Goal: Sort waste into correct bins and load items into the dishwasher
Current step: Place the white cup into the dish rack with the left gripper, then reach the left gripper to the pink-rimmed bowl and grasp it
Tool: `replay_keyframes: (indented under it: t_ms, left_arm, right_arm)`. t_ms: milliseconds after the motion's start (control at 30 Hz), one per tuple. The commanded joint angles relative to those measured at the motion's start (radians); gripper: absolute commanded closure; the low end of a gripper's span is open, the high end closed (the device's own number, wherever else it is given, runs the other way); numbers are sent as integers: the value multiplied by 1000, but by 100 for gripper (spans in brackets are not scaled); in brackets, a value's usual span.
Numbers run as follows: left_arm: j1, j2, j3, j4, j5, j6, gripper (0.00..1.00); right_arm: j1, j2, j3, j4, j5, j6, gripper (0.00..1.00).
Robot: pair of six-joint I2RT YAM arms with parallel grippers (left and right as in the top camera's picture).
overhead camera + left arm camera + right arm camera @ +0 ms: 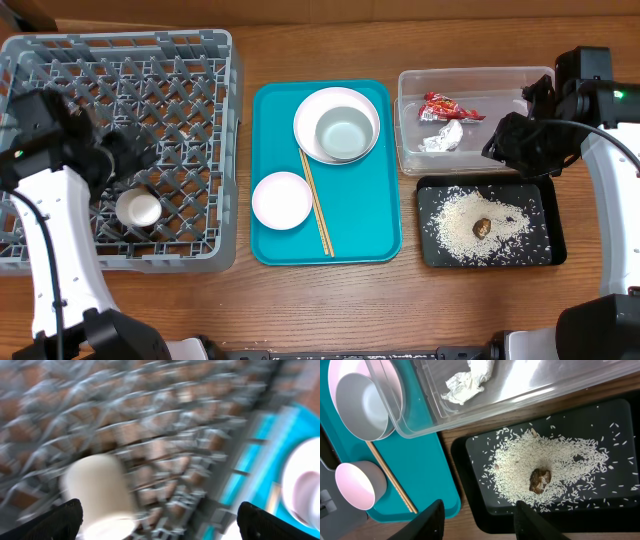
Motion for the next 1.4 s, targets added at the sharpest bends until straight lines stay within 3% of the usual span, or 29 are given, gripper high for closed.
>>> replay_keyframes:
  t_ms: [0, 300, 567, 700, 800, 967, 1033, 1367]
  left_arm:
    - [-135, -41, 24, -20, 65, 35, 0]
    - [-576, 35, -32, -9, -17, 76, 0]
    - [-763, 233, -100, 39, -31, 72, 5]
    - [-799, 353, -100, 40, -30, 68, 20]
    - [-809, 408, -100, 40, -30, 68, 39]
    - [-807, 415, -94, 38, -30, 68, 82]
    - [-806, 407, -80, 34, -30, 63, 94]
    - [-772, 295, 159, -105, -49, 53, 96]
  right_arm:
    - [2, -21, 5, 2, 8, -8, 53]
    - [2, -21, 5, 1, 8, -8, 52]
    - [2, -21, 5, -2, 8, -8, 52]
    - [2, -21, 5, -7, 8, -8, 52]
    - [2, -21, 5, -7, 8, -8, 52]
    - [2, -21, 5, -12, 8, -8, 52]
    - [2, -21, 5, -12, 8, -8, 52]
    - [2, -21, 5, -18, 8, -8, 52]
